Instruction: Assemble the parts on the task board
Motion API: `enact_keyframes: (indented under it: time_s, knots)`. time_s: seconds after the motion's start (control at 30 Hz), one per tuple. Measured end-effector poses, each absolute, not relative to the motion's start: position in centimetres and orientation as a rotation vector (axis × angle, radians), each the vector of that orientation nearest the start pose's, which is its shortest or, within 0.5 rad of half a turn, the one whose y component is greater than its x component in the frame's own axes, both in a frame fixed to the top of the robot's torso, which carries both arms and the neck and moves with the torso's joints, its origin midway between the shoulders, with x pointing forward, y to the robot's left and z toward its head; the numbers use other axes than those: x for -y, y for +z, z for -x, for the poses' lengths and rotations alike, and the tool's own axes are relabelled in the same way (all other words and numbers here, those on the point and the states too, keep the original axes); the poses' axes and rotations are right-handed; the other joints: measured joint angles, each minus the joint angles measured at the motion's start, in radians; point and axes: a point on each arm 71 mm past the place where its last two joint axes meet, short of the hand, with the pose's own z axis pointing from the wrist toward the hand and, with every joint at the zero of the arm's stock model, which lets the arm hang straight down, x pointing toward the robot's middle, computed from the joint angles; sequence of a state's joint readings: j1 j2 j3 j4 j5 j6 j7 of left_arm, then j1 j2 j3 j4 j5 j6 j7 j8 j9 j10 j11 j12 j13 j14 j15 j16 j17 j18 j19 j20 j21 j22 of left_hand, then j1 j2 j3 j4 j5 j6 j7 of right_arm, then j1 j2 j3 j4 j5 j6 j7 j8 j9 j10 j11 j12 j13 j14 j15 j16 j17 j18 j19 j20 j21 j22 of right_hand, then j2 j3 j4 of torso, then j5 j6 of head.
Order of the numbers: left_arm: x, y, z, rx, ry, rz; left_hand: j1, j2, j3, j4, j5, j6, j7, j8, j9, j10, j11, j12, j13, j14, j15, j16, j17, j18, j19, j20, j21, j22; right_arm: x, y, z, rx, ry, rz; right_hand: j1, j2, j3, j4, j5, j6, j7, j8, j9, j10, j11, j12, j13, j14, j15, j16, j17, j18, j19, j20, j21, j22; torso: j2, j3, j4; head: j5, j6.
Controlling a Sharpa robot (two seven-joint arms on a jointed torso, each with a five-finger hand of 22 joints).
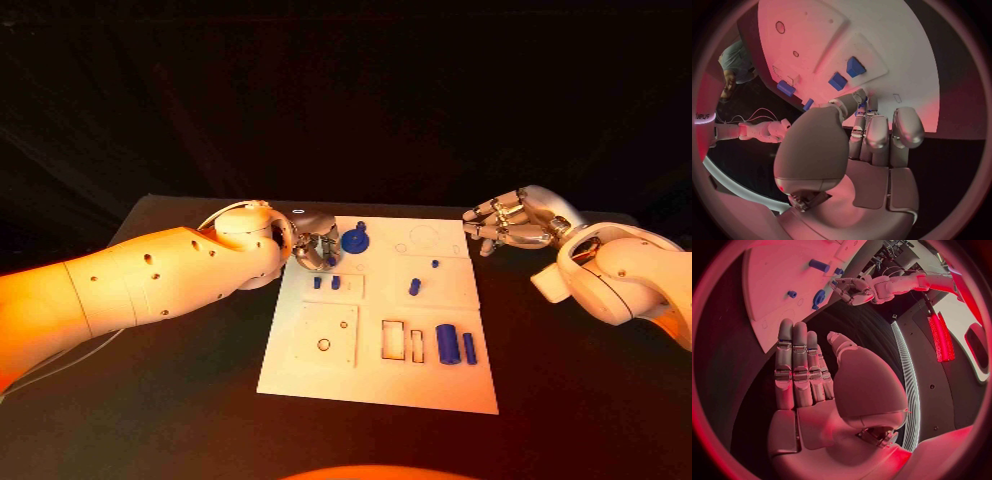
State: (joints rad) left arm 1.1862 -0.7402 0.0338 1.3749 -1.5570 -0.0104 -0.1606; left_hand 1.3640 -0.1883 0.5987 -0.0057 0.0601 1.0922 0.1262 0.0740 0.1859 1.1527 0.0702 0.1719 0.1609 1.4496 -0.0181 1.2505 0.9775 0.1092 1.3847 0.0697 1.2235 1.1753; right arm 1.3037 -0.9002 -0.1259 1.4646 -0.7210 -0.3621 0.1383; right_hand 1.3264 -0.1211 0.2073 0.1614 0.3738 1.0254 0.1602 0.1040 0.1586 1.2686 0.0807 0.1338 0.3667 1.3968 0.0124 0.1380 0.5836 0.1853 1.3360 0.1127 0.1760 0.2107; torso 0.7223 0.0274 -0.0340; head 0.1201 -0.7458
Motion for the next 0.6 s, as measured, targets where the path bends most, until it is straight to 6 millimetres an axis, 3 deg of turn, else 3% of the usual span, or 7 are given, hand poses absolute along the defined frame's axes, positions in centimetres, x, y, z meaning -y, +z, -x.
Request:
enact_keyframes:
  time_s: [0.13,0.43,0.53,0.6]
  knots:
    - [-19.3,-19.4,-51.6,-1.884,-0.477,-0.272,0.000,0.000,0.000,0.000,0.000,-0.017,0.000,-0.008,-0.007,-0.014,0.003,-0.002,-0.001,-0.003,0.003,0.002,0.002,0.000,0.000,0.000,0.000,0.000,25.1,-16.5,-50.4,-1.631,0.997,-0.451,0.000,0.000,0.000,0.000,0.000,-0.003,-0.003,0.000,0.000,-0.002,-0.002,0.000,0.000,-0.004,0.004,0.000,0.000,0.000,0.000,0.000,-0.004,-0.002,0.000,0.0000,0.0001,0.000,0.001]
    - [-20.0,-19.5,-51.8,-1.889,-0.454,-0.257,-0.008,-0.008,0.003,0.003,0.000,-0.071,0.007,-0.008,-0.030,-0.056,0.016,-0.010,-0.012,-0.002,0.012,0.012,0.007,0.000,-0.003,0.011,0.000,-0.002,25.3,-16.5,-50.5,-1.631,0.988,-0.449,0.002,-0.002,0.000,0.000,0.000,-0.016,0.006,0.000,0.000,-0.031,0.009,-0.010,-0.001,-0.029,0.011,-0.019,0.001,0.000,-0.009,0.009,-0.012,-0.008,0.000,-0.0002,0.0004,0.000,0.003]
    - [-20.4,-19.6,-51.9,-1.888,-0.445,-0.249,-0.008,-0.008,0.006,0.006,0.000,-0.080,0.009,-0.008,-0.035,-0.065,0.020,-0.010,-0.014,0.001,0.014,0.020,0.016,0.000,-0.003,0.011,0.000,-0.004,25.4,-16.5,-50.5,-1.632,0.981,-0.441,0.015,-0.015,0.008,-0.012,-0.001,-0.017,0.006,0.000,0.000,-0.047,0.012,-0.018,-0.008,-0.032,0.014,-0.021,0.003,0.000,-0.009,0.009,-0.012,-0.009,0.000,-0.0003,0.0004,0.000,0.004]
    - [-20.7,-19.6,-52.0,-1.887,-0.438,-0.243,-0.004,-0.012,0.008,0.003,0.000,-0.087,0.009,-0.008,-0.037,-0.066,0.020,-0.010,-0.016,0.001,0.014,0.023,0.018,0.000,-0.003,0.011,-0.005,-0.006,25.4,-16.5,-50.5,-1.634,0.976,-0.431,0.025,-0.011,0.010,-0.019,-0.011,-0.018,0.004,0.000,0.001,-0.060,0.012,-0.027,-0.014,-0.032,0.014,-0.021,0.004,0.000,-0.009,0.009,-0.012,-0.009,0.000,-0.0006,0.0003,-0.001,0.004]
